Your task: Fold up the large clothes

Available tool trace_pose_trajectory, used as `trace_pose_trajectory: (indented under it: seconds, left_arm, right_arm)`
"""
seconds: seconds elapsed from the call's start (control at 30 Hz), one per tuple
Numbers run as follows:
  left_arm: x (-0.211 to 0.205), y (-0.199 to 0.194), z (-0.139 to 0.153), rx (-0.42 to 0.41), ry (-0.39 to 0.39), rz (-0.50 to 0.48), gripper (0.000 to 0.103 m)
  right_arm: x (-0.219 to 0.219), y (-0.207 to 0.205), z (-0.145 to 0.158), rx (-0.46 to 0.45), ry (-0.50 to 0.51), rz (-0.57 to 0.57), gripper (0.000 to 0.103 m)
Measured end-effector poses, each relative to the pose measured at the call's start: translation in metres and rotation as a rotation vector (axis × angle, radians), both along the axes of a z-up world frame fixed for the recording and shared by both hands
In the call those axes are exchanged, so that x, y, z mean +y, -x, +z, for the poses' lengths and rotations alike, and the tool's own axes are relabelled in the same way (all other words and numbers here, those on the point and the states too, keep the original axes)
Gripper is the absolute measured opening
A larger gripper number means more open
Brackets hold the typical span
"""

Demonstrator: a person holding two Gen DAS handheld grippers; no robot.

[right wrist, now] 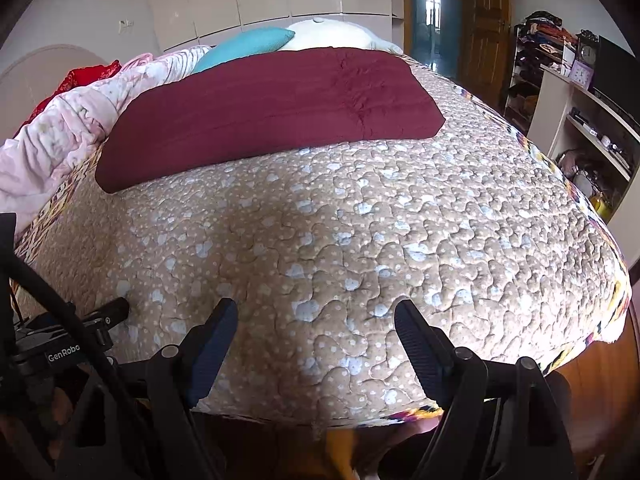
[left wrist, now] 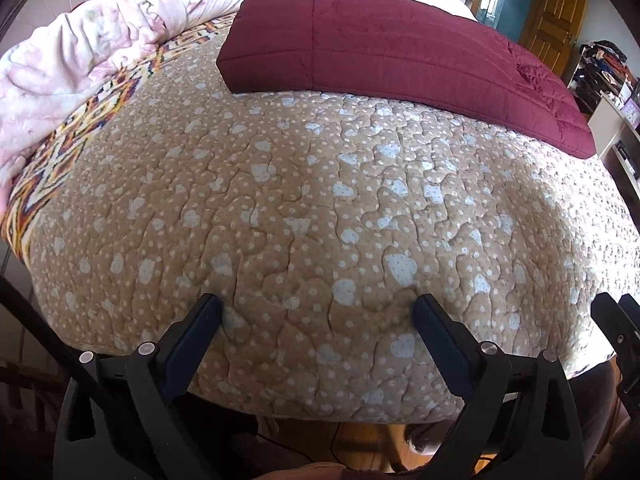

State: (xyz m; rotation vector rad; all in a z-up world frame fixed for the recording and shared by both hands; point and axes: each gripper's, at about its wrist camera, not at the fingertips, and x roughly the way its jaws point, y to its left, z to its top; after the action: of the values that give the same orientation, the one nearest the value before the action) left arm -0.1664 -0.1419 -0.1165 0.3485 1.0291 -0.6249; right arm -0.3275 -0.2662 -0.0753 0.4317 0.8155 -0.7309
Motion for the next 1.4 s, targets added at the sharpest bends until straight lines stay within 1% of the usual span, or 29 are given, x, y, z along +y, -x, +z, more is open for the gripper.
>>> trace_pose_trajectory:
  seconds: [0.3, 0.67, 0.93, 1.4]
  left_arm:
    - [0.001, 0.022, 0.017, -0.052, -0.009, -0.028, 0.096]
    - [-0.002, 0.044, 0.035, -0.128, 0.010, -0.069, 0.096]
    - [-0.003, 0.047, 0.035, -0.128, 0.005, -0.077, 0.096]
    - [-0.007, 0.053, 0.036, -0.129, 0.006, -0.094, 0.096]
  right_arm:
    - [0.003, -0.006, -0.008, 0.049, 0.003, 0.014, 0.085]
    - [0.003, -0.007, -0.012, 0.060, -0.006, 0.011, 0.086]
    - [0.004, -0.007, -0.012, 0.065, 0.000, 0.010, 0.086]
    - [0.012, -0.011, -0.008, 0.093, 0.072, 0.019, 0.087]
